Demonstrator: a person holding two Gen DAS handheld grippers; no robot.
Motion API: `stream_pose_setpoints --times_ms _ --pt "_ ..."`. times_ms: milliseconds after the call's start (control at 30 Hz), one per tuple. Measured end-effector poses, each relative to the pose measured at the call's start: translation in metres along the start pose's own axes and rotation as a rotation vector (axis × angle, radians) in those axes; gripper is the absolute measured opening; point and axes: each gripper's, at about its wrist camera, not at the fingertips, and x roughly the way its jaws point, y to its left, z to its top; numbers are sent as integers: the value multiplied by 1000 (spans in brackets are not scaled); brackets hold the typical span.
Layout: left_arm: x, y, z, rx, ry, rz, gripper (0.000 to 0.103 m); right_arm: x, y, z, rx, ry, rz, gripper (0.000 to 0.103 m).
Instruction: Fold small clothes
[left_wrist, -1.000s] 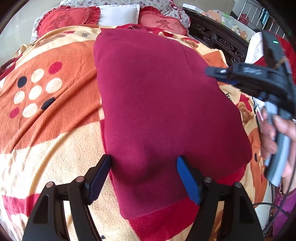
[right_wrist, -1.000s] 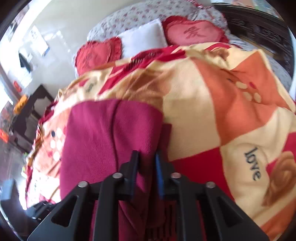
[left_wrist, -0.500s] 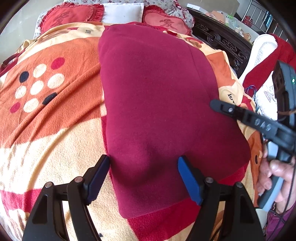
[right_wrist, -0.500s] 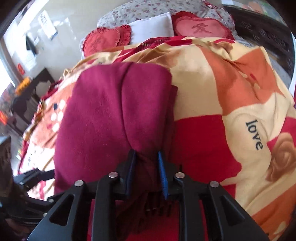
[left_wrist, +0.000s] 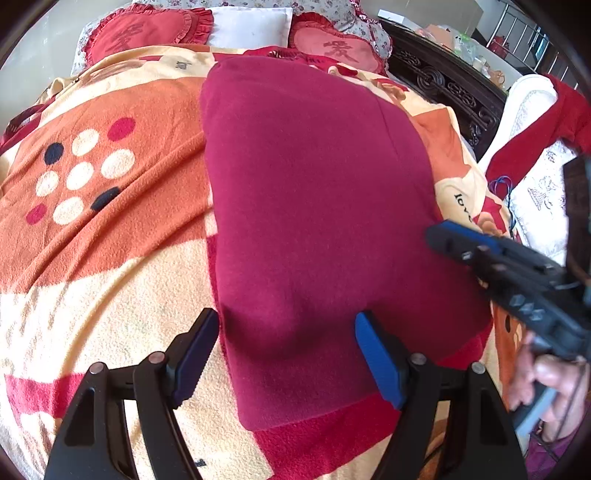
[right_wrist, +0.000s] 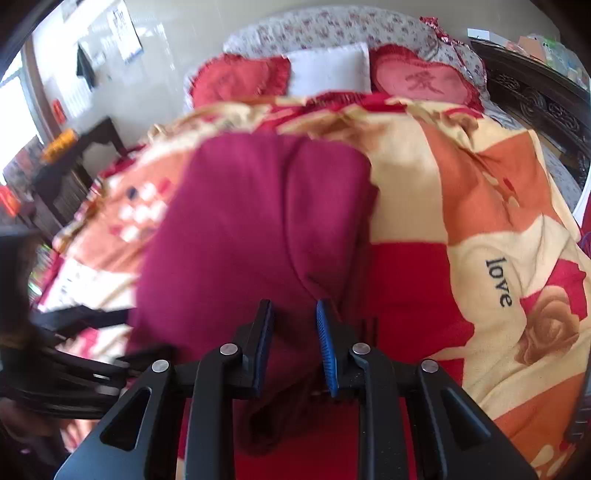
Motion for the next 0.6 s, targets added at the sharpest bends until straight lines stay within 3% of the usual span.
stream_pose_setpoints --times_ms 167,300,400,600 --pt "-9 9 12 -15 -24 -53 80 -9 -11 6 18 -36 46 8" --pt "-15 27 30 -95 -66 -130 90 -22 -36 11 128 -120 79 30" --pt "-7 40 43 -149 -63 -182 91 -8 -57 16 214 -87 151 34" --pt "15 48 52 -192 -14 -246 91 27 -67 21 266 -36 285 50"
